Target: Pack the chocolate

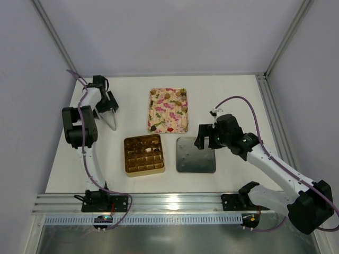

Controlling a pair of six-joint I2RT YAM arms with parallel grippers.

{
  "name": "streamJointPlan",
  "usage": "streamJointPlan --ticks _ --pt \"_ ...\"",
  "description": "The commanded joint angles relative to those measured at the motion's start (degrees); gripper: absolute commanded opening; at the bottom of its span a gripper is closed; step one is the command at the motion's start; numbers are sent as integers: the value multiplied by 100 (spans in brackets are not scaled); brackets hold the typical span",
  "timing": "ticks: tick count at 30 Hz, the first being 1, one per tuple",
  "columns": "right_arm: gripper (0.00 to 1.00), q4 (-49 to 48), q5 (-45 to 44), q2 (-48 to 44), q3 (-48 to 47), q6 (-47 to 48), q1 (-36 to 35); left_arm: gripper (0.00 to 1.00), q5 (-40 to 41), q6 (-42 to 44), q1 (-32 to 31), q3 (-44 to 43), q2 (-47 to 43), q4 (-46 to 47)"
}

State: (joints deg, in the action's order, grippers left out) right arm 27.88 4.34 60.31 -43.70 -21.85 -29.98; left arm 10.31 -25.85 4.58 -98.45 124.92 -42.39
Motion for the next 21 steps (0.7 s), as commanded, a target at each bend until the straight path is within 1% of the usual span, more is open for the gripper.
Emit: streamJointPlan --ticks 1,5,8,11,12,13,16,17,18,19,20,21 --pt "100 -81 -266 -169 -147 -153 18 97 287 36 43 -33 -705 65" --pt "100 51 -407 -125 -226 -276 27 97 367 -43 43 -42 -1380 -128" --pt "100 174 -741 -73 -305 -355 18 97 69 -175 26 19 -1786 -199" --pt "100 341 -951 -2 -297 -487 62 97 -239 -210 -158 186 -2436 -226" --pt "100 358 -1022 15 -253 -574 71 97 -274 -219 -246 230 -2803 -243" --pt "100 385 -1092 68 -183 -601 88 97 -492 -271 -395 387 -2989 -243" --pt "100 420 -1312 191 19 -768 194 97 -774 -307 -975 764 -3736 -234" --pt "100 403 -1330 209 72 -803 264 97 -750 -255 -1316 871 -3904 -234" --pt "99 350 -1304 235 133 -838 299 97 -793 -263 -1502 985 -4071 -252" --pt "98 306 -1295 244 247 -943 308 97 -924 -246 -1643 1247 -4420 -226" --pt "97 262 -1286 279 292 -988 317 97 -1012 -254 -1914 1363 -4572 -234" --pt "96 201 -1304 288 336 -1040 326 97 -1143 -280 -2030 1495 -4756 -252"
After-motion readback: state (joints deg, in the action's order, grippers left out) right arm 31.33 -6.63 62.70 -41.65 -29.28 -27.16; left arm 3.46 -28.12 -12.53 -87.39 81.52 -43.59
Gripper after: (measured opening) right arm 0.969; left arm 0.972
